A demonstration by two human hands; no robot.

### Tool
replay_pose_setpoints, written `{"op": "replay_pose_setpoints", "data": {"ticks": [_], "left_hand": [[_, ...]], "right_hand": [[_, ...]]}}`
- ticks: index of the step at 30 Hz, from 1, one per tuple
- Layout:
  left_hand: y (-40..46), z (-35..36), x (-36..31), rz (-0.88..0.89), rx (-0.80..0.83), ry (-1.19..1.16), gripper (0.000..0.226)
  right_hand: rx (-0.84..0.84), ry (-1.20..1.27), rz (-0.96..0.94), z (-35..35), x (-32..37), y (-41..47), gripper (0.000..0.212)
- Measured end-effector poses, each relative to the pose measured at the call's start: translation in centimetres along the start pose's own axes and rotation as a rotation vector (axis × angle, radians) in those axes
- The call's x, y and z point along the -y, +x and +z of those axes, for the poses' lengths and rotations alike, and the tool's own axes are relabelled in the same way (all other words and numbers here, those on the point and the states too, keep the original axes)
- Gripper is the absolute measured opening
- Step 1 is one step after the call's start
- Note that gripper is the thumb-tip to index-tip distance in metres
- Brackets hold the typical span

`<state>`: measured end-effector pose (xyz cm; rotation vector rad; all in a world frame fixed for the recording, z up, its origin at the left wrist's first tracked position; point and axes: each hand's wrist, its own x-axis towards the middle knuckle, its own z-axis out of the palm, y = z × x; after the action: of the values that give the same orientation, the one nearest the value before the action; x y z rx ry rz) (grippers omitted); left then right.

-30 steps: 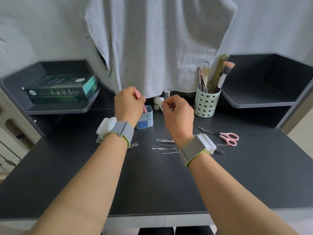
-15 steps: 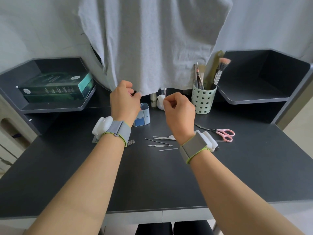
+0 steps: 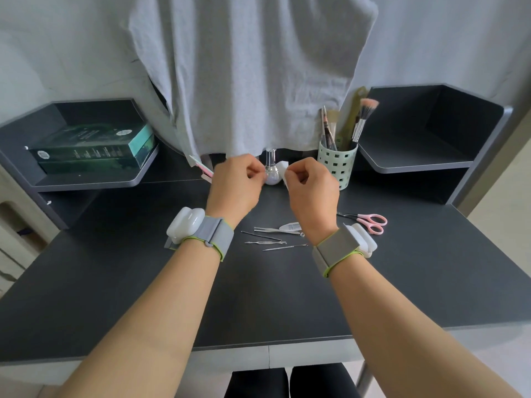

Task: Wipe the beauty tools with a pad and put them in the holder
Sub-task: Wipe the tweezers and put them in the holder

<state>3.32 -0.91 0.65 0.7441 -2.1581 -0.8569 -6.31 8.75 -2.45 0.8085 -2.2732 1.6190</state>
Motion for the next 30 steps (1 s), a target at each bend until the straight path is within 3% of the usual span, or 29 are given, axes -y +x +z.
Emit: {"op": "replay_pose_setpoints", "data": {"ticks": [5, 9, 20, 30], "left_hand": [[-1.5, 0.9, -0.6, -0.015, 0.321, 0.124, 0.003], [-2.5, 1.7, -0.8, -0.022, 0.464, 0.185, 0.006], [-4.2, 3.0, -1.2, -0.011, 0.662, 0.437, 0.004], [-4.3, 3.6, -0.9, -0.033, 0.709, 0.531, 0.012]], "right_hand": [[0.000, 0.000, -0.012, -1.1, -0.4, -0.2, 0.008], [-0.008, 0.003, -0.015, -1.8, -0.6, -0.3, 0.008], [0.004, 0.015, 0.003, -2.8, -0.6, -1.5, 0.008], [-0.008, -0.002, 0.009, -3.4, -0.8, -1.9, 0.009]]}}
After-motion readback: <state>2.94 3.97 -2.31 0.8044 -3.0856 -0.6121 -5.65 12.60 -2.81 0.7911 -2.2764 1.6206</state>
